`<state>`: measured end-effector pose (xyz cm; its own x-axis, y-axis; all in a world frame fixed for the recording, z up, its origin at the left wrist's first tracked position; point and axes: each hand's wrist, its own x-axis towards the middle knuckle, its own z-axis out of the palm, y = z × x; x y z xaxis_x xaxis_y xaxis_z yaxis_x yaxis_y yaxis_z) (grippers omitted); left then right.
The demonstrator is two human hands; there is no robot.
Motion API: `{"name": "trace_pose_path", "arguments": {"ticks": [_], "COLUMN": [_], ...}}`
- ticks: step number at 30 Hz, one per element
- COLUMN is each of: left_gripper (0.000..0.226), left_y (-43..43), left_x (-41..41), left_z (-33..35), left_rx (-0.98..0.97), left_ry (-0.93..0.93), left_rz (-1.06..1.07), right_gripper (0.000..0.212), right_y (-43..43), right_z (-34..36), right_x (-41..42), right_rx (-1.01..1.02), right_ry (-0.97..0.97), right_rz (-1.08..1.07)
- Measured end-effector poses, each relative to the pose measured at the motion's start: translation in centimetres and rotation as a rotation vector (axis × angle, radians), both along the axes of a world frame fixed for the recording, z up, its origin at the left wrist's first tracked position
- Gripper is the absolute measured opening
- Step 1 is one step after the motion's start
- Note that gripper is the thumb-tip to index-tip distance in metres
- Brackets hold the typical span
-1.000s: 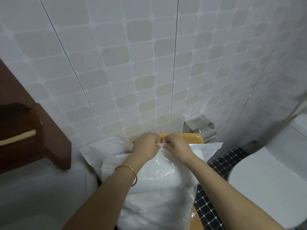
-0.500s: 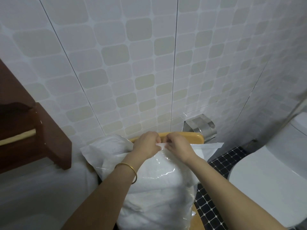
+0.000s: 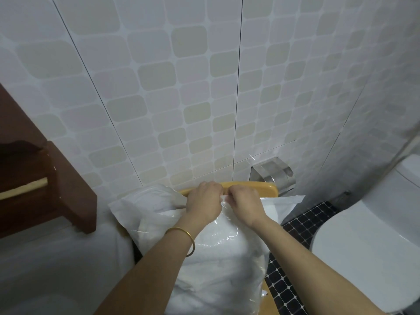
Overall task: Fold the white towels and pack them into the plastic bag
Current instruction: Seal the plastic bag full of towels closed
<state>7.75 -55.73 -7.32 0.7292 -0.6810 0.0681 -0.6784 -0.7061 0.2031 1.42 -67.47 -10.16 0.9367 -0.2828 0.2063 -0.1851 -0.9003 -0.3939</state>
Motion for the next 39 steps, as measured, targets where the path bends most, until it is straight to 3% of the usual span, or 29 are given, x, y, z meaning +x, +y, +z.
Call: {"name": "trace_pose_path", "arguments": {"ticks": [3, 6, 10, 12, 21, 30, 39], "left_gripper": [0.012, 0.010, 0.017, 0.015, 0.006, 0.009, 0.007], "left_y": [0.2, 0.5, 1.7, 2.5, 3.4, 3.1, 3.1], "left_x": [-0.1, 0.4, 1.5, 2.0, 1.7, 1.9, 1.0], "left_z": [0.1, 1.0, 2.2, 2.3, 1.0, 1.6, 1.2], "left_rx": [0.019, 0.008, 0.166, 0.182, 0.063, -0.037, -0.098], "left_ry": [-0.011, 0.097, 0.071, 0.081, 0.133, 0.241, 0.176], "left_rz": [-0.002, 0.009, 0.014, 0.030, 0.087, 0.082, 0.126], "right_gripper": [0.018, 0.015, 0.007, 0.014, 0.009, 0.007, 0.007], "right_y": [0.0, 0.0, -0.2, -0.1, 1.9, 1.6, 1.8], "right_z": [0.1, 0.2, 0.8, 1.1, 0.9, 1.0, 1.1], "right_x": [-0.1, -0.1, -0.1, 0.2, 1.7, 1.5, 1.3], "right_rx": [-0.002, 0.028, 0.129, 0.153, 0.139, 0.296, 0.289], "right_ry": [-0.002, 0.000, 0.004, 0.021, 0.070, 0.063, 0.017], "right_rz": [-0.003, -0.001, -0.008, 0.018, 0.057, 0.031, 0.030]}}
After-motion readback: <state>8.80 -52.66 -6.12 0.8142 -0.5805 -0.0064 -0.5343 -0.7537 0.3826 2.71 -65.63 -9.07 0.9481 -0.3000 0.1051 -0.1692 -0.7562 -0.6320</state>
